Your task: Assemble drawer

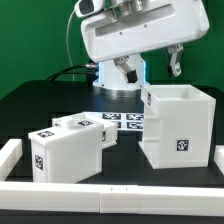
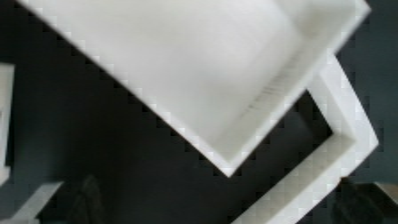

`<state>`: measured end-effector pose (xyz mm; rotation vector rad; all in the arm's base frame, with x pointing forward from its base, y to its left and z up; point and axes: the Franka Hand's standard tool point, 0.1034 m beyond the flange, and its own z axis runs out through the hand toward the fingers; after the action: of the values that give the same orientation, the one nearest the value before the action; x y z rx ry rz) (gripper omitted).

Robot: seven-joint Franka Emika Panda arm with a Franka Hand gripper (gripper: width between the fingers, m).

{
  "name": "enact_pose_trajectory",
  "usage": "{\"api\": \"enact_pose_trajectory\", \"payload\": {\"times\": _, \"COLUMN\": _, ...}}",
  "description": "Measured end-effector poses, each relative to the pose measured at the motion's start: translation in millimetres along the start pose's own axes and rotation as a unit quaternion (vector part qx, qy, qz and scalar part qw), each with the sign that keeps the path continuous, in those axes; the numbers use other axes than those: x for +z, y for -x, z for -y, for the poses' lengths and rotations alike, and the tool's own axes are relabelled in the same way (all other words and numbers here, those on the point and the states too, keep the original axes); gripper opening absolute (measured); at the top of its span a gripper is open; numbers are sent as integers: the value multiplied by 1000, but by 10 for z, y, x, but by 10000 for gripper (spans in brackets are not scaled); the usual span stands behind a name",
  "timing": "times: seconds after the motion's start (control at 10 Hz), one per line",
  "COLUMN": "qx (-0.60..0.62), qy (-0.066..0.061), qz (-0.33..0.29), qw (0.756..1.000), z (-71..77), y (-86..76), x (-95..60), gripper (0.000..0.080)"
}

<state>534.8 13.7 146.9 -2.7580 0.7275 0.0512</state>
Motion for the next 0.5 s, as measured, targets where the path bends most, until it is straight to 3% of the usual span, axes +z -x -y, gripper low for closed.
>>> {"api": "enact_pose_trajectory", "payload": {"times": 0.1, "qx": -63, "qy": 31, "qz": -4, "qw": 998, "z": 28, "y": 42, "x": 35, "gripper": 649}}
{"api": "enact_pose_trajectory", "payload": {"times": 0.2, "qx": -86, "qy": 40, "qz": -14, "qw": 995, "z": 62, "y": 109, "x": 115, "gripper": 649}}
{"api": "enact_pose_trajectory", "payload": {"times": 0.3, "qx": -65, "qy": 31, "qz": -15, "qw": 997, "z": 4, "y": 139, "x": 163, "gripper": 649}}
{"api": "enact_pose_trajectory", "payload": {"times": 0.5, "qx": -66, "qy": 30, "qz": -14, "qw": 997, "z": 16, "y": 120, "x": 141, "gripper": 649}}
